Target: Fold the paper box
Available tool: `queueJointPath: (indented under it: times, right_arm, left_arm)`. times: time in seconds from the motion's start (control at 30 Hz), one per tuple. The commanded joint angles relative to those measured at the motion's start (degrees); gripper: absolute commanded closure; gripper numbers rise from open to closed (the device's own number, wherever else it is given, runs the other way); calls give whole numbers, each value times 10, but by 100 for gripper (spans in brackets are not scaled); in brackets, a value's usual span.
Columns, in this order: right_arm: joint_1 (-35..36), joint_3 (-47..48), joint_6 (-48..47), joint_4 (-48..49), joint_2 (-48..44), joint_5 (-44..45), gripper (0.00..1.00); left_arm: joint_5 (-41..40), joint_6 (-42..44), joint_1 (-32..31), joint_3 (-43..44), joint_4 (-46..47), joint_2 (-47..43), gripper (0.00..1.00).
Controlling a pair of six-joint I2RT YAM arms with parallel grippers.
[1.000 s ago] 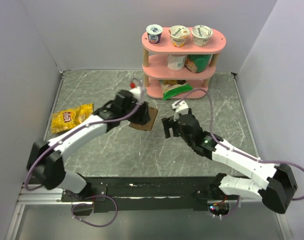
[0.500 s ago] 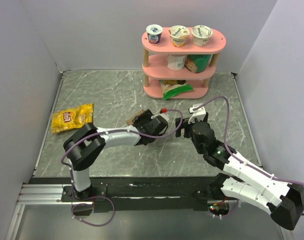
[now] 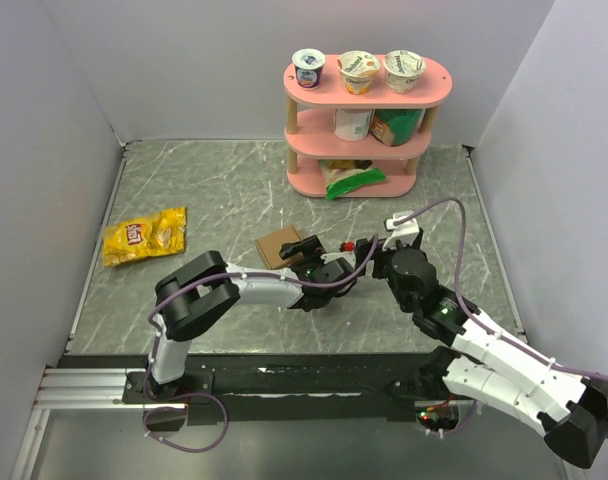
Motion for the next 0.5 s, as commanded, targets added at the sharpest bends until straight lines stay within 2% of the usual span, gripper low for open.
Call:
queueJointPath:
  times: [0.0, 0.17, 0.2, 0.3, 0.4, 0.43, 0.47]
  right_arm:
    - [-3, 19, 15, 5, -24, 8, 1]
    - [-9, 25, 15, -12, -34, -2, 0]
    - [-16, 25, 16, -12, -34, -32, 0]
    - [-68, 25, 33, -12, -24, -97, 0]
    - [-115, 22, 40, -3, -6, -140, 0]
    - [-128, 22, 43, 6, -4, -159, 0]
    - [-143, 20, 48, 9, 1, -172, 0]
  left_arm:
    - [40, -41, -50, 27, -78, -43, 4]
    - [102, -88, -80, 38, -119, -83, 4]
    - [116, -108, -83, 40, -126, -91, 4]
    - [245, -163, -72, 40, -116, -155, 4]
    - [353, -215, 9, 17, -47, -239, 4]
    - [377, -235, 79, 16, -40, -267, 4]
    - [430, -254, 117, 11, -19, -279, 4]
